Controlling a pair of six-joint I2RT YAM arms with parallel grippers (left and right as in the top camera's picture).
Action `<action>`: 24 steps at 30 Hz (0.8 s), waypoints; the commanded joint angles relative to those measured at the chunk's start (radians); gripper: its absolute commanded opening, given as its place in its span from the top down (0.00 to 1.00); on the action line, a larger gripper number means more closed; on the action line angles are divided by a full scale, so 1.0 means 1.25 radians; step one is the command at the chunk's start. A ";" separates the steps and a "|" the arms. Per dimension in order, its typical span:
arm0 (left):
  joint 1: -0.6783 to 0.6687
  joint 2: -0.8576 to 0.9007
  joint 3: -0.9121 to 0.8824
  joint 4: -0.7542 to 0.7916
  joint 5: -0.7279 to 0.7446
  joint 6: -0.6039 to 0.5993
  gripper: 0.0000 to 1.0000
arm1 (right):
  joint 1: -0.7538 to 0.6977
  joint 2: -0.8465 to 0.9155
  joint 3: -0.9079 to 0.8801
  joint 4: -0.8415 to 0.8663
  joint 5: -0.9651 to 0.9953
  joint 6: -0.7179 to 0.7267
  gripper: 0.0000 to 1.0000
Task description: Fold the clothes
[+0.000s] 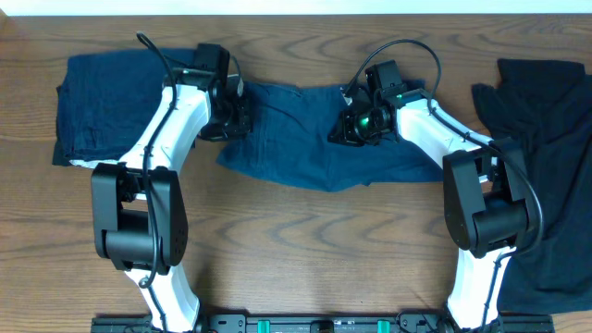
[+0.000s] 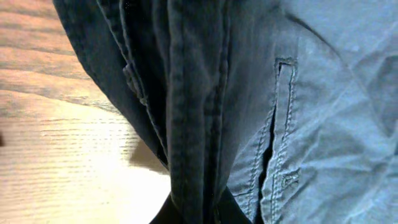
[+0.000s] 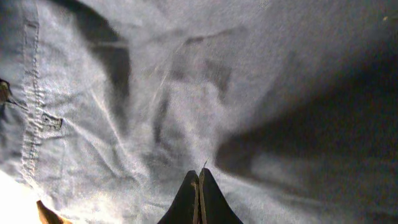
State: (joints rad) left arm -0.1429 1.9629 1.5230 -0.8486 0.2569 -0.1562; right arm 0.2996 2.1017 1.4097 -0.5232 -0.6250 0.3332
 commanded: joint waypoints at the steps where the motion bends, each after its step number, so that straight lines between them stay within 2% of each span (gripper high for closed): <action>1: -0.009 -0.028 0.071 -0.022 -0.024 0.005 0.94 | -0.001 -0.003 -0.002 -0.001 -0.051 0.009 0.99; 11: -0.049 -0.029 0.179 -0.061 -0.039 0.020 0.94 | 0.039 -0.002 -0.003 -0.097 -0.058 0.066 0.99; 24: -0.056 -0.032 0.229 -0.096 -0.039 0.020 0.94 | 0.119 0.063 -0.004 -0.083 0.036 0.172 0.99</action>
State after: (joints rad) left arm -0.2142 1.9614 1.7512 -0.9619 0.2180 -0.1482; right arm 0.4347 2.1345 1.4094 -0.6308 -0.6121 0.4946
